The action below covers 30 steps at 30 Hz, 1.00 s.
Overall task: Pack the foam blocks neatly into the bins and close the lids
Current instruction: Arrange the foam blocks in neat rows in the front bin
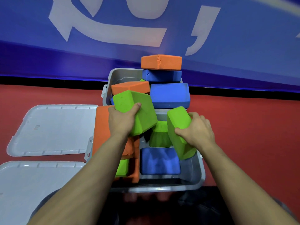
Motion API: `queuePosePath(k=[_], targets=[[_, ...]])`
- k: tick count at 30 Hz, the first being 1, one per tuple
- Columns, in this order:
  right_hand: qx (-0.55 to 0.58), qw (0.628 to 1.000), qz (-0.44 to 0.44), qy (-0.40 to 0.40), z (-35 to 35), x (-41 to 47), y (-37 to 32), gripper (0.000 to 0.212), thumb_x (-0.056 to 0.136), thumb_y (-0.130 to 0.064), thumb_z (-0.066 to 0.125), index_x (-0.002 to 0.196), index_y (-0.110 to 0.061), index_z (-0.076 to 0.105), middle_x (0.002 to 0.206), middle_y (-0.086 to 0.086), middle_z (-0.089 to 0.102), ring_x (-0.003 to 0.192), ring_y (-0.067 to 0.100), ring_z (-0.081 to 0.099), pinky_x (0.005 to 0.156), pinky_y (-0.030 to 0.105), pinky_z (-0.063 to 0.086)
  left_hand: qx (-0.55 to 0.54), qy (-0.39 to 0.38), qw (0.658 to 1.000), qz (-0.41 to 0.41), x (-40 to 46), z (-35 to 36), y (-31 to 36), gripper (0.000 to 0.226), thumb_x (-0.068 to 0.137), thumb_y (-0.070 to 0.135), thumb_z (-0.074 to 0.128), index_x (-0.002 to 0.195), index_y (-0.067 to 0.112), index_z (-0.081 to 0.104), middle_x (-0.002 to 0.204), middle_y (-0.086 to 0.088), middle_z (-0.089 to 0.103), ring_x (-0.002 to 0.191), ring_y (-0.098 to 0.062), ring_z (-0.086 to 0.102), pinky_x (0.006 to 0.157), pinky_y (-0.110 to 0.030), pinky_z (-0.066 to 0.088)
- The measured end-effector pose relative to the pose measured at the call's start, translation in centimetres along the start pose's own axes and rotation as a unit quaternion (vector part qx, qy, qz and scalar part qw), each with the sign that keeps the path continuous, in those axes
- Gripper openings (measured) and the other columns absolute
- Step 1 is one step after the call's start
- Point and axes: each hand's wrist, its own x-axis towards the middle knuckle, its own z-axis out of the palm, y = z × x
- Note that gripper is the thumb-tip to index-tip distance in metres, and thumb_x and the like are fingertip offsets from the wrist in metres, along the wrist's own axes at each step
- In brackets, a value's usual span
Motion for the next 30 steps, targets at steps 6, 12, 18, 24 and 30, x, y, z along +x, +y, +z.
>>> queuePosePath(k=[6, 12, 18, 24, 30], targets=[[0.017, 0.991, -0.099, 0.084, -0.7, -0.6, -1.3, 0.080, 0.066, -0.052, 0.075, 0.134, -0.018, 0.051, 0.121, 0.007, 0.051, 0.116, 0.030, 0.046, 0.097, 0.045, 0.045, -0.072, 0.013, 0.997, 0.030, -0.3, -0.8, 2.1, 0.082, 0.053, 0.069, 0.087, 0.118, 0.024, 0.068, 0.105, 0.010, 0.076, 0.095, -0.010, 0.074, 0.090, -0.044, 0.060], [-0.071, 0.963, -0.210, 0.156, 3.3, -0.5, -1.4, 0.081, 0.058, -0.043, 0.078, 0.130, -0.017, 0.053, 0.113, 0.006, 0.052, 0.101, 0.029, 0.050, 0.085, 0.043, 0.044, -0.109, 0.066, 0.992, 0.021, -1.0, -1.8, 3.3, 0.073, 0.066, 0.063, 0.085, 0.118, 0.022, 0.056, 0.109, 0.012, 0.069, 0.100, -0.009, 0.068, 0.095, -0.040, 0.057], [-0.145, 0.950, -0.237, 0.145, 8.3, 0.2, -0.6, 0.085, 0.053, -0.035, 0.088, 0.128, -0.013, 0.055, 0.112, 0.008, 0.052, 0.096, 0.030, 0.051, 0.079, 0.040, 0.046, -0.114, 0.072, 0.991, 0.001, -1.0, -2.6, 3.4, 0.073, 0.070, 0.060, 0.085, 0.123, 0.019, 0.055, 0.108, 0.011, 0.068, 0.097, -0.006, 0.067, 0.093, -0.038, 0.057], [-0.146, 0.952, -0.228, 0.144, 12.0, 0.9, -2.9, 0.087, 0.054, -0.039, 0.090, 0.130, -0.015, 0.055, 0.113, 0.008, 0.053, 0.096, 0.028, 0.051, 0.079, 0.039, 0.045, -0.138, 0.061, 0.988, -0.018, -0.3, -3.2, 3.0, 0.075, 0.066, 0.059, 0.087, 0.122, 0.016, 0.063, 0.109, 0.006, 0.074, 0.095, -0.008, 0.072, 0.091, -0.040, 0.060], [-0.076, 0.972, -0.181, 0.128, 17.0, 2.8, -3.5, 0.073, 0.058, -0.036, 0.090, 0.124, -0.024, 0.060, 0.115, 0.002, 0.054, 0.106, 0.027, 0.052, 0.096, 0.046, 0.039, -0.133, 0.060, 0.988, -0.051, 0.4, -3.3, 2.3, 0.069, 0.071, 0.055, 0.087, 0.121, 0.016, 0.062, 0.108, 0.005, 0.072, 0.096, -0.012, 0.070, 0.079, -0.034, 0.057]])
